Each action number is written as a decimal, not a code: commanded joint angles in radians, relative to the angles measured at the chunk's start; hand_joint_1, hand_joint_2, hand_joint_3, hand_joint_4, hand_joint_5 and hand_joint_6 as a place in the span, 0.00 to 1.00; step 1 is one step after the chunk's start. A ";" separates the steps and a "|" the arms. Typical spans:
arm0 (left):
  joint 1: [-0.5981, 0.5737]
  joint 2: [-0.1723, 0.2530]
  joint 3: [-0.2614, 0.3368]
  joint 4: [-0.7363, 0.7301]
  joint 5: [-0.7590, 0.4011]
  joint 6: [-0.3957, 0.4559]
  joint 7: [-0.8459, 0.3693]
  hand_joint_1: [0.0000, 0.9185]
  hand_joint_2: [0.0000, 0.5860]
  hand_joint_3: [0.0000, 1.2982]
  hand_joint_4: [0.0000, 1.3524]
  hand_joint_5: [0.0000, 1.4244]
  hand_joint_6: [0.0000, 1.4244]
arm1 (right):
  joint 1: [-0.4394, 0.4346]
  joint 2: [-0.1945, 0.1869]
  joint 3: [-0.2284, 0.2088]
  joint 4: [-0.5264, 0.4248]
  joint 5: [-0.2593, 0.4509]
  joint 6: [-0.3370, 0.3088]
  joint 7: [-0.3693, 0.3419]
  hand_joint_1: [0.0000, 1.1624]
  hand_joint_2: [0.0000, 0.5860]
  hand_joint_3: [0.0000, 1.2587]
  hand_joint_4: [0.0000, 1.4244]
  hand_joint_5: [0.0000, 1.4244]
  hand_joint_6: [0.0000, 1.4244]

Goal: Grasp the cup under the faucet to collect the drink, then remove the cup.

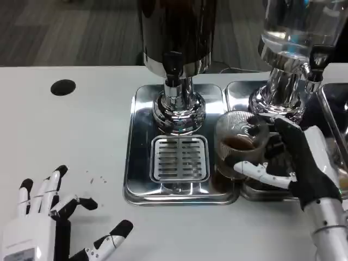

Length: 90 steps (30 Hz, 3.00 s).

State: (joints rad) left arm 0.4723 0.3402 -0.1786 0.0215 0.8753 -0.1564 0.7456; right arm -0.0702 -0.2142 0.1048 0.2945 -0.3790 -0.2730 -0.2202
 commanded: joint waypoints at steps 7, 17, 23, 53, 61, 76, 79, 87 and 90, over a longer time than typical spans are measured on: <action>-0.016 0.005 -0.018 0.012 0.013 0.006 -0.023 0.00 0.18 0.48 0.02 0.09 0.01 | 0.078 -0.035 -0.065 -0.111 0.045 -0.049 0.019 0.73 0.35 0.67 0.69 0.61 0.47; -0.048 0.010 -0.038 0.030 0.012 0.005 -0.026 0.00 0.18 0.48 0.02 0.09 0.01 | 0.169 -0.055 -0.106 -0.175 0.050 -0.066 0.020 0.74 0.36 0.68 0.69 0.61 0.48; -0.055 0.011 -0.044 0.049 0.005 -0.003 -0.018 0.00 0.19 0.48 0.02 0.09 0.01 | 0.228 -0.063 -0.116 -0.223 0.048 -0.087 0.029 0.74 0.36 0.68 0.70 0.61 0.48; -0.061 0.008 -0.059 0.040 0.019 0.005 -0.028 0.00 0.19 0.47 0.01 0.09 0.01 | 0.383 -0.054 -0.094 -0.195 0.039 -0.267 0.047 0.73 0.38 0.68 0.70 0.61 0.49; -0.049 0.013 -0.066 0.032 0.021 0.013 -0.021 0.00 0.19 0.47 0.01 0.09 0.01 | 0.398 -0.054 -0.094 -0.160 0.029 -0.306 0.036 0.73 0.38 0.68 0.70 0.61 0.49; -0.012 0.006 -0.059 -0.003 -0.003 0.023 -0.027 0.00 0.19 0.47 0.01 0.09 0.01 | 0.376 -0.064 -0.087 -0.057 -0.009 -0.396 0.004 0.71 0.33 0.58 0.62 0.56 0.47; -0.012 0.007 -0.065 -0.007 0.008 0.030 -0.029 0.00 0.19 0.47 0.01 0.09 0.01 | 0.372 -0.066 -0.086 -0.038 0.000 -0.413 0.011 0.70 0.31 0.52 0.58 0.53 0.46; -0.010 0.010 -0.065 -0.025 0.015 0.042 -0.035 0.00 0.19 0.48 0.01 0.09 0.01 | 0.364 -0.084 -0.087 -0.001 0.031 -0.454 0.038 0.67 0.28 0.31 0.42 0.42 0.40; -0.014 0.006 -0.063 -0.022 0.003 0.038 -0.042 0.00 0.19 0.49 0.01 0.09 0.01 | 0.359 -0.093 -0.084 0.002 0.044 -0.461 0.062 0.65 0.28 0.21 0.37 0.36 0.37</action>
State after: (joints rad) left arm 0.4591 0.3462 -0.2449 0.0062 0.8759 -0.1216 0.7188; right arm 0.3070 -0.2928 0.0182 0.2966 -0.3613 -0.6956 -0.1775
